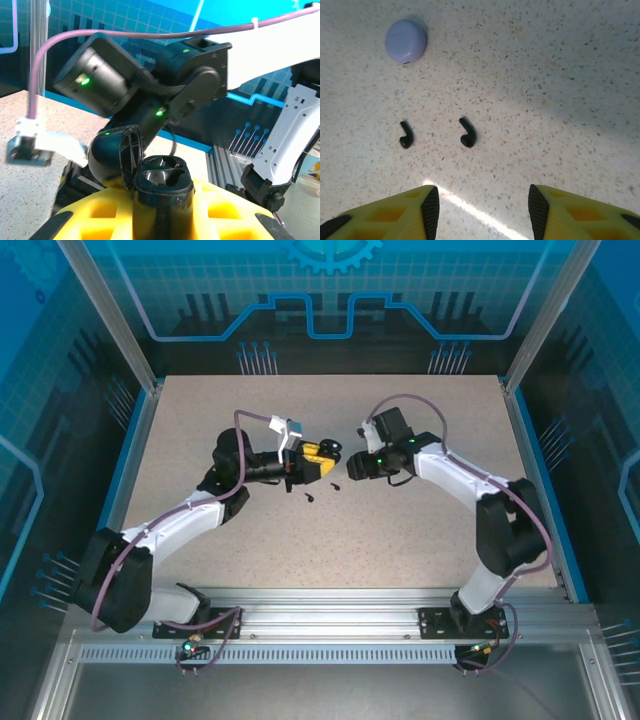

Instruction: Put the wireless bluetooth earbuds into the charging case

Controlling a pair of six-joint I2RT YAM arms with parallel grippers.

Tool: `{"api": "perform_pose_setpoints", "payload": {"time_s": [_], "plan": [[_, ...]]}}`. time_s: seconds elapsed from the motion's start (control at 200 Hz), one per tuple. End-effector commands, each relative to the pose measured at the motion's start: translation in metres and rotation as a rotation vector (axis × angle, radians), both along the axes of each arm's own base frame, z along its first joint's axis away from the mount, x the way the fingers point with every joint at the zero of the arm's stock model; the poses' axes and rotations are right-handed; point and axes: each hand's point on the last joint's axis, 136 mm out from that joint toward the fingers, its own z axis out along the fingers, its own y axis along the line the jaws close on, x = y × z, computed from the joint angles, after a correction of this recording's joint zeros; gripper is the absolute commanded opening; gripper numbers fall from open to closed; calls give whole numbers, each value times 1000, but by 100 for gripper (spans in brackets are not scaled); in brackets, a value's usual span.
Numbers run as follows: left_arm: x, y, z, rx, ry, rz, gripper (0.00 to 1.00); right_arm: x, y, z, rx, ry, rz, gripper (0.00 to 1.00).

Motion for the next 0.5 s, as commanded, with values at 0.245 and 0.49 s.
{"api": "perform_pose_setpoints", "payload": {"time_s": [0.245,0.49], "plan": [[-6,8,2,21,-44,23,6,8,46,-33,-8,75,82,47],[-7,8,3,21,-47,24,6,8,53,-53,-38,124,65,48]]}}
